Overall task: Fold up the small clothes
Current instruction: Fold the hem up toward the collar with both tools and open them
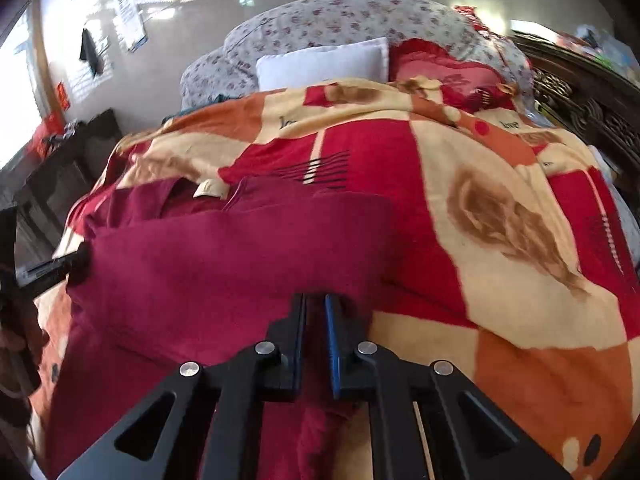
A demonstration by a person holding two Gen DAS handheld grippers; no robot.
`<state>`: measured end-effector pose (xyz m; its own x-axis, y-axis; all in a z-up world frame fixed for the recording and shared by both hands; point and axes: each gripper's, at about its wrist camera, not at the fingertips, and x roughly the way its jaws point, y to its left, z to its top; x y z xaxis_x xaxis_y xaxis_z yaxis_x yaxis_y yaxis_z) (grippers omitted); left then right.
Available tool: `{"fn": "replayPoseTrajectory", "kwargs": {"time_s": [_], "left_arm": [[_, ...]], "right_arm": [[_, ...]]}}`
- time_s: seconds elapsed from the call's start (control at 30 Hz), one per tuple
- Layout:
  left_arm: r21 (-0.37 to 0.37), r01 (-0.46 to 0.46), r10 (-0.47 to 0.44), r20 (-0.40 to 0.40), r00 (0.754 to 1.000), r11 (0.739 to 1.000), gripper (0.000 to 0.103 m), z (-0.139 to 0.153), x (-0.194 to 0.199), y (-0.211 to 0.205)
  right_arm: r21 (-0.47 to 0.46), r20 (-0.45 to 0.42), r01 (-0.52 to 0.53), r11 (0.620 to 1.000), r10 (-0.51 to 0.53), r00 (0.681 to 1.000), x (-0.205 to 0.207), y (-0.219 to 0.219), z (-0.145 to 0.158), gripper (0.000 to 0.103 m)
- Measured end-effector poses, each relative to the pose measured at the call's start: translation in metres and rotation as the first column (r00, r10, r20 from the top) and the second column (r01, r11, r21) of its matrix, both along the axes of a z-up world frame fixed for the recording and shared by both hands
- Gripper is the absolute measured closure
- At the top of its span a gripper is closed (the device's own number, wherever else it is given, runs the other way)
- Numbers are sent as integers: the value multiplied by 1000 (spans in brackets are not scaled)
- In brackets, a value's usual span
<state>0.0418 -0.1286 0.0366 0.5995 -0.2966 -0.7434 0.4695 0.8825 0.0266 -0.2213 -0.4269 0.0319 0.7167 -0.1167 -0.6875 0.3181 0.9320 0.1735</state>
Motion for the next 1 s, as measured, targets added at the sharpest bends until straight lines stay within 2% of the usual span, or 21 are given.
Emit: {"fn": "replayPoseTrajectory", "kwargs": {"time_s": [0.03,0.13,0.17,0.23,0.27,0.4,0.43,0.5,0.6,0.7,0.77,0.83,1.0], "left_arm": [[-13,3,-3,-4,1000,1000,65,2,-2,3],[-42,14,-13,18,1000,999,48,10,-16,9],[-44,17,-16,32,999,999,45,13,-22,10],[-48,30,-28,52,998,998,33,14,-33,10],[-46,37,-35,56,998,998,31,13,-38,8],[-1,52,-52,35,998,999,30,-6,-45,-4],[12,52,-52,22,998,999,30,-12,-44,-6],[33,47,-47,-12,999,998,30,-26,-42,-9],[4,30,-30,-30,999,1000,30,-30,-39,-5],[-17,23,-23,-24,999,1000,30,-23,-41,-1],[-10,20,-20,-16,1000,1000,30,-23,-42,-2],[-2,20,-20,-27,999,1000,29,-26,-40,-4],[-10,12,-13,-39,999,1000,28,-32,-37,-7]], "right_arm": [[3,8,-6,1000,6,1000,-4,4,4,90],[29,37,-62,998,61,997,-14,18,14,89],[13,31,-93,996,93,995,-16,27,16,87],[-35,2,-121,992,121,993,-14,42,13,83],[-67,-22,-127,990,126,992,-12,48,9,80],[-137,-119,-105,985,89,989,-8,42,-17,80],[-153,-135,-104,983,84,987,-10,40,-24,83],[-151,-120,-108,983,90,989,-17,37,-28,84],[-115,-103,-94,989,82,991,-25,34,-19,83],[-112,-49,-86,990,81,996,-30,39,-1,77],[-105,-11,-96,990,95,995,-28,46,7,64],[-122,-19,-102,987,101,995,-18,52,6,57],[-129,-91,-64,990,52,994,1,39,-15,60]]}}
